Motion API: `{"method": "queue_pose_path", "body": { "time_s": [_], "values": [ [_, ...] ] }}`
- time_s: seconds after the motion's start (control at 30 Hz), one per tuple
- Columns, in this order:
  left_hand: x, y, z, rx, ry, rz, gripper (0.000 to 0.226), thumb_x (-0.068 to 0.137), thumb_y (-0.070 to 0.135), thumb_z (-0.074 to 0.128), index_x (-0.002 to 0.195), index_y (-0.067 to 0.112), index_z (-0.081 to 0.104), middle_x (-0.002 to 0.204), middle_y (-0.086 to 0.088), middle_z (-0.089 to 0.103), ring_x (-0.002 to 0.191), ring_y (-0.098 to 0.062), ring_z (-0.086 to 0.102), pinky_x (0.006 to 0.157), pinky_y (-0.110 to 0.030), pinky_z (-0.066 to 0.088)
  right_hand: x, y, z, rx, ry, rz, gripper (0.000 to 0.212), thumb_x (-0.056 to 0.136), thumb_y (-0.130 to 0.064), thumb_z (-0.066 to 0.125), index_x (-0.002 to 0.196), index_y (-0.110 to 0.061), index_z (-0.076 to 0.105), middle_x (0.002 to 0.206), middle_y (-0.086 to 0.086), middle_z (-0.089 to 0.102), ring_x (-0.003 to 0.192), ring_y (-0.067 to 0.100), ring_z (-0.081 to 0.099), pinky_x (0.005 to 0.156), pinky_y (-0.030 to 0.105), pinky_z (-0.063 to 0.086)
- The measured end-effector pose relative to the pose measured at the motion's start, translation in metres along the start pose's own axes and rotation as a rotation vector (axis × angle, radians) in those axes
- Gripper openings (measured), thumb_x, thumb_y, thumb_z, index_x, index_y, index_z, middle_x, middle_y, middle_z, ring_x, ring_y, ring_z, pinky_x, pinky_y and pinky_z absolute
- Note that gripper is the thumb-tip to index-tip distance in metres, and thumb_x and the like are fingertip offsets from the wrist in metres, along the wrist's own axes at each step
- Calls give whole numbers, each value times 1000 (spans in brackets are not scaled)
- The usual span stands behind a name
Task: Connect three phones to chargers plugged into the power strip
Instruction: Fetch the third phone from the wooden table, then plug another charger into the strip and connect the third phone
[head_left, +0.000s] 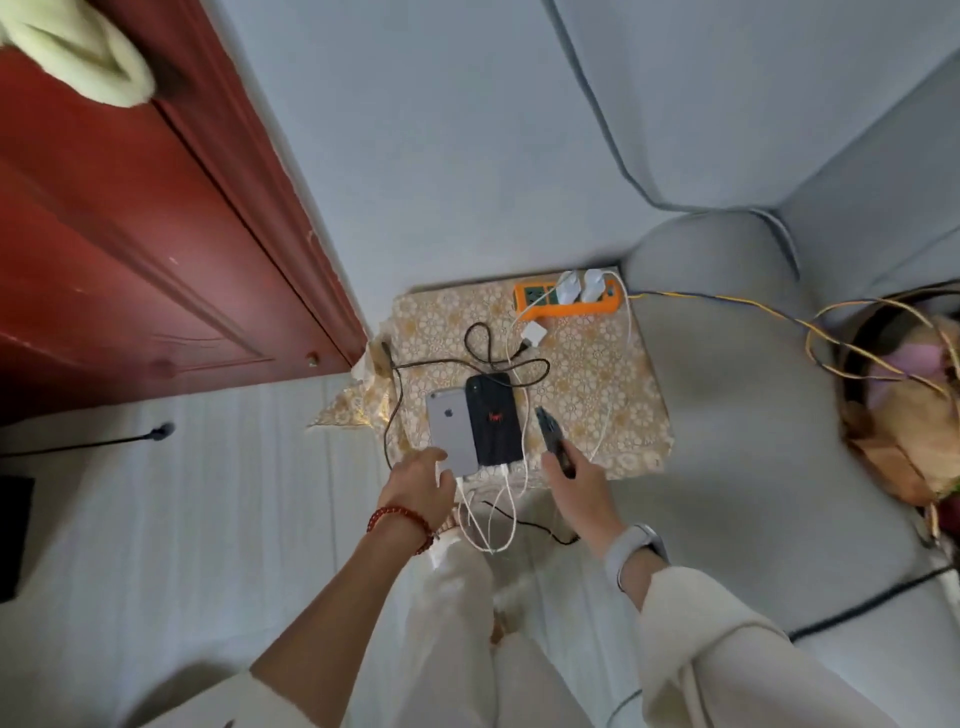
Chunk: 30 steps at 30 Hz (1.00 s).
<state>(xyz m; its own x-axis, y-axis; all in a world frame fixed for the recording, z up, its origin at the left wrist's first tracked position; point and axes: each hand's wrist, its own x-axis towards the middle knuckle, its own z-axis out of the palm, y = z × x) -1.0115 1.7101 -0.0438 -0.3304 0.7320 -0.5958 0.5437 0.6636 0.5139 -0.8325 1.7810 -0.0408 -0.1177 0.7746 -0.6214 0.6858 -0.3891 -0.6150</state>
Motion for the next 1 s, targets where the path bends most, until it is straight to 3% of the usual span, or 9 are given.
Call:
{"method": "queue_pose_path", "body": {
  "time_s": [0.1,0.17,0.23,0.33,0.5,0.7,0.83,0.93,1.0],
  "values": [
    [53,3,5,41,-30,20,38,91,21,41,128,13,45,137,-11,42,126,-27,40,105,-40,37,52,0,8,-112,17,82,60,88,-39,51,142,-25,28,99,8,41,90,21,40,77,36,42],
    [87,5,12,80,-36,53,39,91,20,41,130,13,43,139,-11,40,126,-28,39,106,-43,35,85,2,17,-216,53,123,67,85,-40,55,143,-24,25,116,12,46,104,30,46,91,40,45],
    [112,8,18,127,-32,79,41,91,19,41,132,14,40,142,-10,36,128,-28,36,106,-45,36,108,5,25,-290,93,163,71,83,-40,59,143,-24,23,129,17,38,118,37,37,95,40,40],
    [150,6,26,155,-4,74,49,90,13,41,138,18,30,151,-7,21,138,-28,19,110,-46,29,141,15,36,-336,148,212,76,81,-39,62,143,-25,20,133,24,27,120,41,30,92,43,42],
    [195,-5,33,360,38,70,67,89,1,36,144,26,7,156,1,-6,143,-27,-7,114,-51,16,174,25,39,-464,232,232,79,81,-42,62,143,-22,17,130,25,28,113,42,35,89,51,46],
    [218,3,41,419,173,88,46,87,9,50,130,17,39,149,-7,24,139,-28,15,113,-56,13,177,29,36,-577,251,233,82,78,-52,60,142,-26,15,131,19,33,115,37,37,90,47,41],
    [221,9,43,418,222,56,37,87,12,50,124,14,49,138,-12,39,131,-32,29,113,-55,13,175,27,25,-622,184,183,83,79,-51,60,143,-23,14,135,19,31,121,36,33,93,46,39],
    [227,22,44,329,254,131,37,89,19,47,126,17,47,141,-11,39,130,-34,31,110,-54,22,176,20,19,-702,150,17,75,85,-42,56,143,-21,14,147,15,20,133,33,25,102,48,34],
    [234,32,49,345,183,242,40,89,24,48,129,24,43,147,-6,32,135,-31,23,110,-54,21,185,12,13,-699,133,-169,67,89,-32,52,144,-19,15,153,13,15,140,30,19,110,46,28]
  ]
}}
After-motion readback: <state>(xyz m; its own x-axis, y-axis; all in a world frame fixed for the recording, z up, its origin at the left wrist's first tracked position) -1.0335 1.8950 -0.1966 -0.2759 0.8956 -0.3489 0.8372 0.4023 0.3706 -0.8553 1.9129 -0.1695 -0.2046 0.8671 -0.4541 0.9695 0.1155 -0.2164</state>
